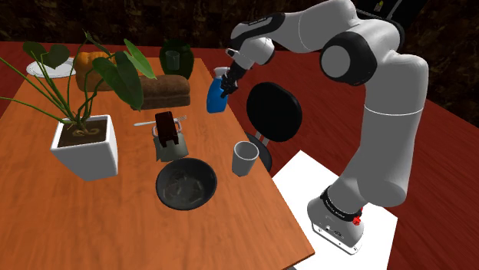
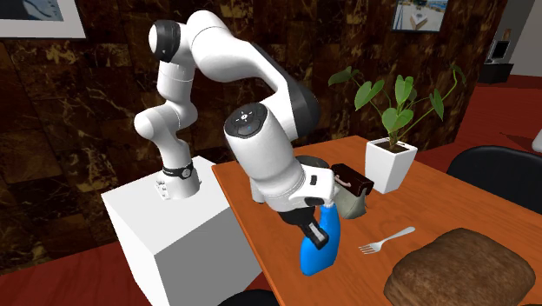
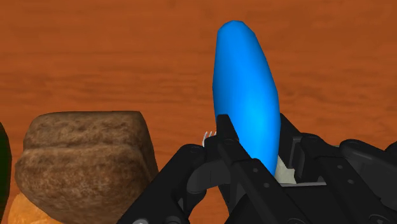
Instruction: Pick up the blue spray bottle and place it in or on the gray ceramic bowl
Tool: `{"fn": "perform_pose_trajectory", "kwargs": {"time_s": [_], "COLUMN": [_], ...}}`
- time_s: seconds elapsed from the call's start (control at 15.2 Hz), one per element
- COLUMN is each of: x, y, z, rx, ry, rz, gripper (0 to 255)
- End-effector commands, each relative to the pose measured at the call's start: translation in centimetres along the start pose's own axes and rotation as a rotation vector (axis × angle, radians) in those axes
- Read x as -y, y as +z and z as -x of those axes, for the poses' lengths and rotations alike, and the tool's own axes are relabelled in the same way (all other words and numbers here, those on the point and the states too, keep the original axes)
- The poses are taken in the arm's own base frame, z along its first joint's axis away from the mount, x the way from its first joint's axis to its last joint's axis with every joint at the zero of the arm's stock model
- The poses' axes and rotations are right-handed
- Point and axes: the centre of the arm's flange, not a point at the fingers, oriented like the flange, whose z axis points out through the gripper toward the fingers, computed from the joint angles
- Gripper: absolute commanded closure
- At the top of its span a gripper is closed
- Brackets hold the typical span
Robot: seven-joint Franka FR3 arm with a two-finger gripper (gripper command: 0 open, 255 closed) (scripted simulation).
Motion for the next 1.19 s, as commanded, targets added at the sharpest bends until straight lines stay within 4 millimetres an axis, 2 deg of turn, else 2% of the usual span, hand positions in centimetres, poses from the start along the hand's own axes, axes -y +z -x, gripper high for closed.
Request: {"fn": "perform_pose_trajectory", "kwargs": {"time_s": [0.0, 1.12], "x": [-0.1, -0.1], "y": [-1.0, -9.0], "z": [-0.4, -4.5], "rx": [0.000, 0.000], "ry": [0.000, 0.000], "rz": [0.000, 0.000], "gripper": [255, 255]}}
